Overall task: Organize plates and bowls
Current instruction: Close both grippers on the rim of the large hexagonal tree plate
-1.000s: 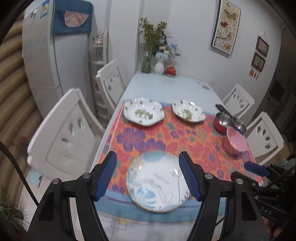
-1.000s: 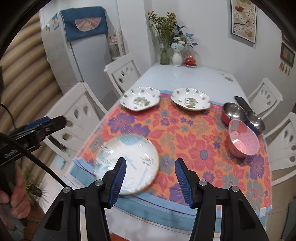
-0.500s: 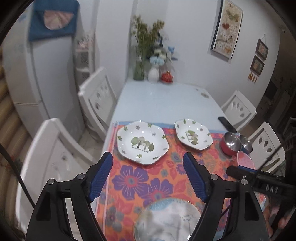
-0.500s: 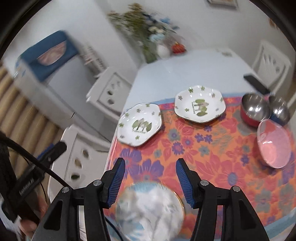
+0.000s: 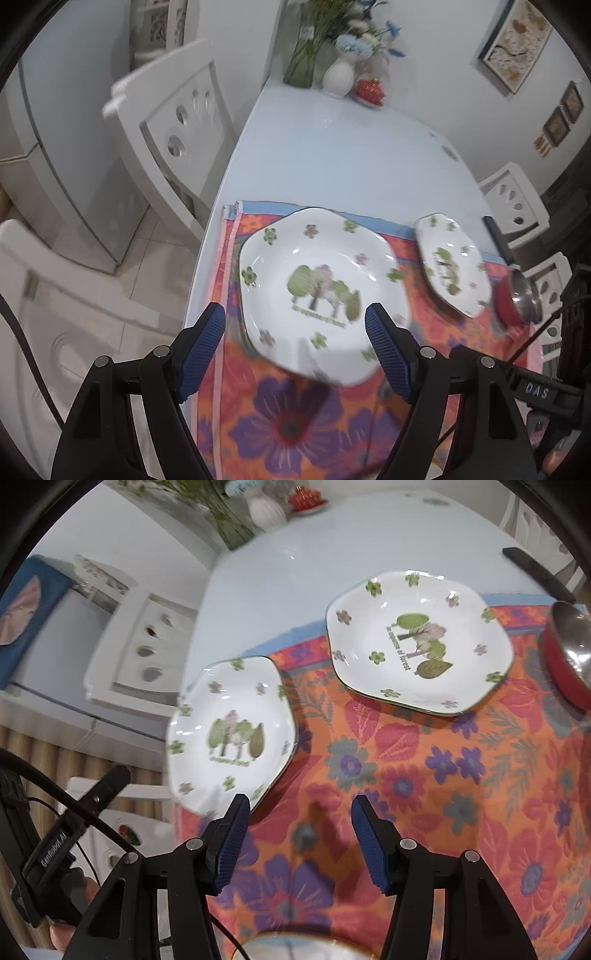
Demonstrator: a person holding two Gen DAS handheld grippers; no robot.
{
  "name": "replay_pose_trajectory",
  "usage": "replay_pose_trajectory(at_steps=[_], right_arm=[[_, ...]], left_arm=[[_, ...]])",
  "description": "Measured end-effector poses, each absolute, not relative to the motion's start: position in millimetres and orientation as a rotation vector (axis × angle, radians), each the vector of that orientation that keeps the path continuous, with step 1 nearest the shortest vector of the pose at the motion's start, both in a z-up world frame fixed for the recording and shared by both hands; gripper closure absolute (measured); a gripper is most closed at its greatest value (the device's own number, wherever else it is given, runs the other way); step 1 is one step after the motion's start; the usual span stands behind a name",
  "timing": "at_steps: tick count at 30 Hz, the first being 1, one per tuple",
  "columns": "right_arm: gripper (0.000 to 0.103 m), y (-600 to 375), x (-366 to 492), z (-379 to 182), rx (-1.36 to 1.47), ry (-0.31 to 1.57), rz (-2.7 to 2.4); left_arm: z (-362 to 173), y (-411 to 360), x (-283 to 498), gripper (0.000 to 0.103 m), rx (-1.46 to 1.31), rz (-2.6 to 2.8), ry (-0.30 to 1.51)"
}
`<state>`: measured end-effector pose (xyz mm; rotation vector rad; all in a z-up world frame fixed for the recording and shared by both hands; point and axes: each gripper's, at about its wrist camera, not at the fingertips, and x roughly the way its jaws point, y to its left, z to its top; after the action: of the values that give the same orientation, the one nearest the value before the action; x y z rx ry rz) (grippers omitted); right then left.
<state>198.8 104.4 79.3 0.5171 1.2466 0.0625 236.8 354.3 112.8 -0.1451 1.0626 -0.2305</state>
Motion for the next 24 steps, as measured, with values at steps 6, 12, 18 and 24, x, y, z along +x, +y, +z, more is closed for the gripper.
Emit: replay_pose_trajectory(at_steps=[6,12,18,24], right_arm=[[0.048,109,228,50,0.467,1.271,0.046],[0.05,122,254,35,0.379,1.233,0.043],[0.061,128,269,16,0.389,1.248,0.074],[0.068,138,279,20,0.331,1.209,0.113]], left_arm=[[67,359,273,0.038,-0.153,-0.184,1.121],[46,373,289,0.044,-0.209,-0.137,1.124],[30,372,293,0.052,-0.207,-0.151,1.136],[19,373,296,0.056,-0.234,-0.149,1.136]])
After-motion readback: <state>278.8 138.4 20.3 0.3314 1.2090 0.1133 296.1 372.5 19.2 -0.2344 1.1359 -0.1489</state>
